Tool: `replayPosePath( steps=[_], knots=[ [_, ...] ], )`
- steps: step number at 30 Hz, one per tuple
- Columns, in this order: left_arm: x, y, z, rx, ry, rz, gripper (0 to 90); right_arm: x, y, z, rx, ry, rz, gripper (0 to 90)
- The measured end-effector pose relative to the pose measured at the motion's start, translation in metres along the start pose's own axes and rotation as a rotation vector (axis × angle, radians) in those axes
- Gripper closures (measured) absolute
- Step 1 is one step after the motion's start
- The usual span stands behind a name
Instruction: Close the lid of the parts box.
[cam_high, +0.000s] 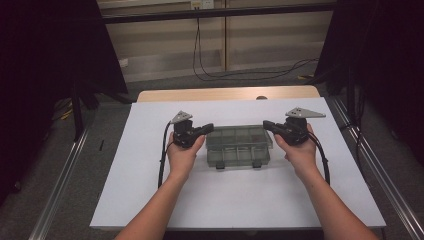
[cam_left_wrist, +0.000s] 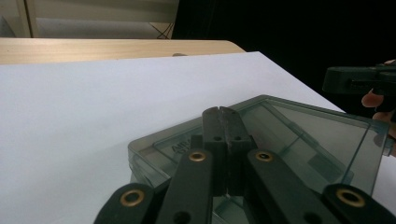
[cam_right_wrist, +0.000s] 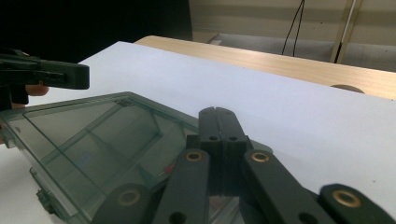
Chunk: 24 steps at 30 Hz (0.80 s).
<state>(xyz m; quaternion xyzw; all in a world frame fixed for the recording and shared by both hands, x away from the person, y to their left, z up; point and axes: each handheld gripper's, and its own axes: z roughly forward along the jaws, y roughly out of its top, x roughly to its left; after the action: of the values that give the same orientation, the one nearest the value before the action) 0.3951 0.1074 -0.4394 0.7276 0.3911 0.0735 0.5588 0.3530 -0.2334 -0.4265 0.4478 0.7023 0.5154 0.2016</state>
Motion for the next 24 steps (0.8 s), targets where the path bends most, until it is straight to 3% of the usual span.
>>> replayPosePath(
  steps=[9,24],
  knots=[
    [-0.010,-0.009,-0.005,-0.001,-0.016,0.046,90.0,0.006,-0.009,-0.006,-0.004,0.013,0.003,90.0],
    [-0.016,-0.023,-0.015,0.008,-0.015,0.055,90.0,0.012,-0.025,-0.014,-0.015,0.007,0.010,90.0]
  ],
)
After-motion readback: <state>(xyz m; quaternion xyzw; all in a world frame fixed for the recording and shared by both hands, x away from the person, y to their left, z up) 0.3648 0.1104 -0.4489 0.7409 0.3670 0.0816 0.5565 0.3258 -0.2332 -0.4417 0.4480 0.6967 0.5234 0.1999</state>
